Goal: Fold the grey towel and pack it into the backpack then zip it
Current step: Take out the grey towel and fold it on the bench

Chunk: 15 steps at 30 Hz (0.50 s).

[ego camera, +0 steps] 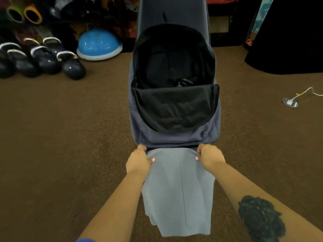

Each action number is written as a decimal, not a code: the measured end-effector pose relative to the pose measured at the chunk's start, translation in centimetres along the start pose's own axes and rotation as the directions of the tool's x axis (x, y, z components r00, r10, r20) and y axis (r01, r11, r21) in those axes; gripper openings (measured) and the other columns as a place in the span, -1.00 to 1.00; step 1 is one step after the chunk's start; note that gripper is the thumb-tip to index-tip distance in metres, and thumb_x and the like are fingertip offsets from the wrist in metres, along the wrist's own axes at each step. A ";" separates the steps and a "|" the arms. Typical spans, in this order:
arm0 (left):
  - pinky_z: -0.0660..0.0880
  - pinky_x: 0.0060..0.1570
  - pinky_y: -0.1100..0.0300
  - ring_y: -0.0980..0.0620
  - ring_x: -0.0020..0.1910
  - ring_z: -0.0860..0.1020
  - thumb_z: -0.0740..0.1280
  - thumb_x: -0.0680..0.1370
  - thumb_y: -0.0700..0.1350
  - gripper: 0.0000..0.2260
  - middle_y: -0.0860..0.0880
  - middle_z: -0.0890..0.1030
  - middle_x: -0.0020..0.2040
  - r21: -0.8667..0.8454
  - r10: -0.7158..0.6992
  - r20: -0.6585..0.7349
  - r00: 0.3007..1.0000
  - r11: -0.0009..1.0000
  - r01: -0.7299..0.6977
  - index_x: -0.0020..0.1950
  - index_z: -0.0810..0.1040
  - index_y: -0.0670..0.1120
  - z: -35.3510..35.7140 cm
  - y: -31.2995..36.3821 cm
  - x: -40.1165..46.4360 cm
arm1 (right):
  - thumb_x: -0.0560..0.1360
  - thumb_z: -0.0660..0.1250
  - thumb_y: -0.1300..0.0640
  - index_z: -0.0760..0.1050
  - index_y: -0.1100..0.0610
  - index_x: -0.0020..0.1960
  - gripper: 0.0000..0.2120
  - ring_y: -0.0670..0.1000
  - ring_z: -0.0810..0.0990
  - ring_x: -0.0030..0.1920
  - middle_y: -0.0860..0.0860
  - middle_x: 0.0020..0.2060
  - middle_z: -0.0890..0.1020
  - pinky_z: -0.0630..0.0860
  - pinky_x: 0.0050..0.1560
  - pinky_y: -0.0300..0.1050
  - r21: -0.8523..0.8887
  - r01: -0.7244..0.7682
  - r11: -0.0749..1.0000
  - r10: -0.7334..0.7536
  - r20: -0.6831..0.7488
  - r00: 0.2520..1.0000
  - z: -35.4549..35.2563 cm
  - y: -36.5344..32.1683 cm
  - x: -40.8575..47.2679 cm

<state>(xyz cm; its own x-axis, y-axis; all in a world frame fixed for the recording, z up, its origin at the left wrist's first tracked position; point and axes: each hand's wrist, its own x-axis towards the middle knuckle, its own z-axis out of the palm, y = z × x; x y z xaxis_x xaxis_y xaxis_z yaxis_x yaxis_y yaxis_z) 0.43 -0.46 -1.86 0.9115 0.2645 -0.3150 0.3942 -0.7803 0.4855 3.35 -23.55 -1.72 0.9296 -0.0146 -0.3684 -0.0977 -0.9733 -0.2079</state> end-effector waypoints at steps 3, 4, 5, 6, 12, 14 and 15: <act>0.54 0.01 -0.01 -0.08 0.03 0.55 0.31 0.52 -0.02 -0.77 -0.08 0.57 0.09 0.100 0.081 0.021 0.996 0.992 -0.083 0.14 0.50 -0.05 -1.1 0.4 -0.7 | 0.49 0.34 0.05 0.51 0.12 0.06 -0.80 0.11 0.49 0.12 0.07 0.08 0.53 0.46 0.16 0.00 0.002 0.035 0.999 -0.035 0.009 0.999 -1.5 -0.2 -1.0; 0.54 0.00 -0.01 -0.07 -0.01 0.55 0.29 0.52 -0.01 -0.81 -0.07 0.57 0.06 0.129 0.092 0.031 0.995 0.987 -0.095 0.08 0.54 -0.04 -1.8 0.6 -1.0 | 0.47 0.37 0.05 0.50 0.09 -0.02 -0.85 0.10 0.48 0.11 0.05 0.04 0.50 0.45 0.16 0.00 0.020 0.052 0.998 -0.052 0.009 0.999 -2.4 -0.2 -1.4; 0.55 -0.02 -0.01 -0.05 -0.04 0.55 0.29 0.52 0.01 -0.83 -0.07 0.57 0.03 0.143 0.099 0.039 0.994 0.984 -0.104 0.02 0.57 -0.04 -2.6 0.8 -1.3 | 0.45 0.39 0.06 0.46 0.06 -0.13 -0.88 0.07 0.47 0.05 0.03 -0.03 0.48 0.45 0.12 -0.01 0.047 0.067 0.997 -0.068 0.017 0.998 -3.4 -0.2 -1.9; 0.56 -0.03 -0.01 -0.05 -0.06 0.55 0.29 0.52 0.02 -0.83 -0.06 0.56 0.01 0.149 0.104 0.044 0.994 0.983 -0.110 -0.02 0.58 -0.04 -3.5 1.0 -1.5 | 0.42 0.41 0.09 0.40 0.04 -0.24 -0.82 0.05 0.46 -0.02 0.01 -0.11 0.47 0.45 0.04 -0.04 0.071 0.079 0.994 -0.081 0.029 0.996 -4.5 -0.3 -2.5; 0.52 -0.13 0.08 -0.01 -0.08 0.51 0.38 0.45 0.12 -0.76 -0.04 0.43 0.02 0.157 0.156 0.045 0.987 0.974 -0.162 -0.11 0.59 -0.05 -10.2 3.3 -4.0 | 0.30 0.31 0.31 0.28 0.12 -0.40 -0.76 0.00 0.39 -0.36 0.03 -0.44 0.42 0.35 -0.33 -0.12 0.289 0.119 0.950 -0.123 -0.005 0.992 -12.0 -1.7 -5.9; 0.46 -0.16 0.14 0.02 -0.05 0.47 0.38 0.44 0.15 -0.75 -0.01 0.42 0.02 0.162 0.215 0.030 0.976 0.963 -0.217 -0.16 0.55 -0.03 -13.0 4.4 -4.9 | 0.31 0.30 0.33 0.22 0.10 -0.42 -0.70 -0.04 0.31 -0.41 0.00 -0.48 0.35 0.27 -0.38 -0.16 0.318 0.163 0.934 -0.161 -0.032 0.986 -14.9 -2.3 -7.0; 0.44 -0.15 0.16 0.03 -0.03 0.45 0.37 0.44 0.16 -0.75 0.00 0.43 0.02 0.173 0.255 0.033 0.966 0.951 -0.257 -0.18 0.53 -0.01 -14.5 4.9 -5.2 | 0.32 0.29 0.34 0.19 0.09 -0.41 -0.68 -0.05 0.28 -0.42 -0.01 -0.48 0.31 0.22 -0.39 -0.17 0.326 0.184 0.927 -0.177 -0.050 0.983 -16.4 -2.7 -7.6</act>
<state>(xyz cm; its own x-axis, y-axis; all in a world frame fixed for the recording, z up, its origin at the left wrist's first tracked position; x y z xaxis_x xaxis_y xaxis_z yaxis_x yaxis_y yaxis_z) -0.69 2.49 13.99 0.9776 0.0377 -0.2071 0.1200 -0.9080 0.4013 2.40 -24.57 16.49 0.9489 0.1466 -0.2795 -0.0356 -0.8303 -0.5562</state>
